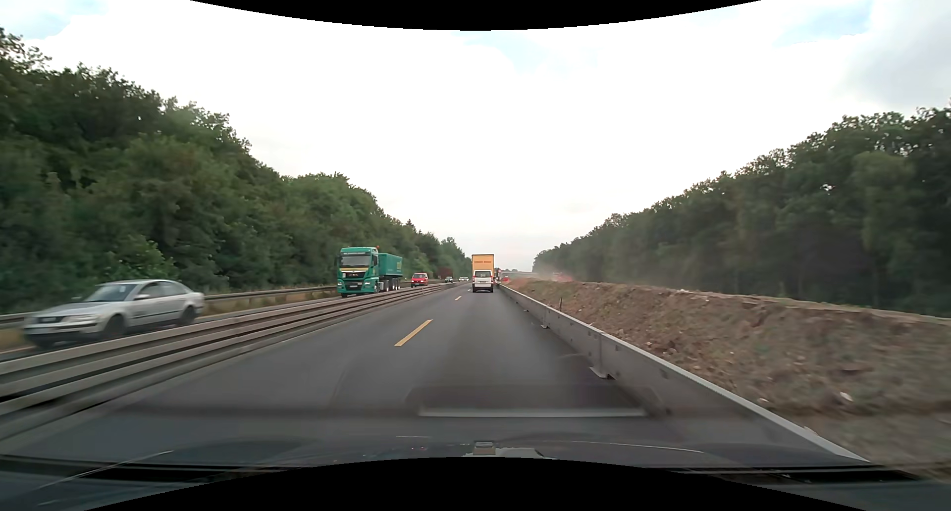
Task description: Follow the waypoints while adhering to traffic rules and regulations
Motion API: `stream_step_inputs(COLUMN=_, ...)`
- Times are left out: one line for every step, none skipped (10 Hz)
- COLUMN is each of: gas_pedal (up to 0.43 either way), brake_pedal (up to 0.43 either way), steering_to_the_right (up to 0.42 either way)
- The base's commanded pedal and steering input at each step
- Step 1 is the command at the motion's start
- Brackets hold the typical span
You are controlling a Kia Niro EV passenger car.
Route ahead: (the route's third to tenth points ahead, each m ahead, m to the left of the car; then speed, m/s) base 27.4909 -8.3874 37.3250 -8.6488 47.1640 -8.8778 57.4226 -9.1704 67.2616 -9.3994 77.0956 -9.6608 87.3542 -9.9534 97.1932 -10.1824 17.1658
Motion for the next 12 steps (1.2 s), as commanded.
stream_step_inputs(gas_pedal=0.0, brake_pedal=0.0, steering_to_the_right=-0.004)
stream_step_inputs(gas_pedal=0.0, brake_pedal=0.0, steering_to_the_right=-0.003)
stream_step_inputs(gas_pedal=0.0, brake_pedal=0.0, steering_to_the_right=-0.003)
stream_step_inputs(gas_pedal=0.0, brake_pedal=0.0, steering_to_the_right=-0.003)
stream_step_inputs(gas_pedal=0.0, brake_pedal=0.0, steering_to_the_right=-0.003)
stream_step_inputs(gas_pedal=0.0, brake_pedal=0.0, steering_to_the_right=-0.002)
stream_step_inputs(gas_pedal=0.0, brake_pedal=0.0, steering_to_the_right=-0.002)
stream_step_inputs(gas_pedal=0.0, brake_pedal=0.0, steering_to_the_right=0.0)
stream_step_inputs(gas_pedal=0.008, brake_pedal=0.0, steering_to_the_right=0.0)
stream_step_inputs(gas_pedal=0.028, brake_pedal=0.0, steering_to_the_right=0.001)
stream_step_inputs(gas_pedal=0.039, brake_pedal=0.0, steering_to_the_right=0.004)
stream_step_inputs(gas_pedal=0.039, brake_pedal=0.0, steering_to_the_right=0.004)
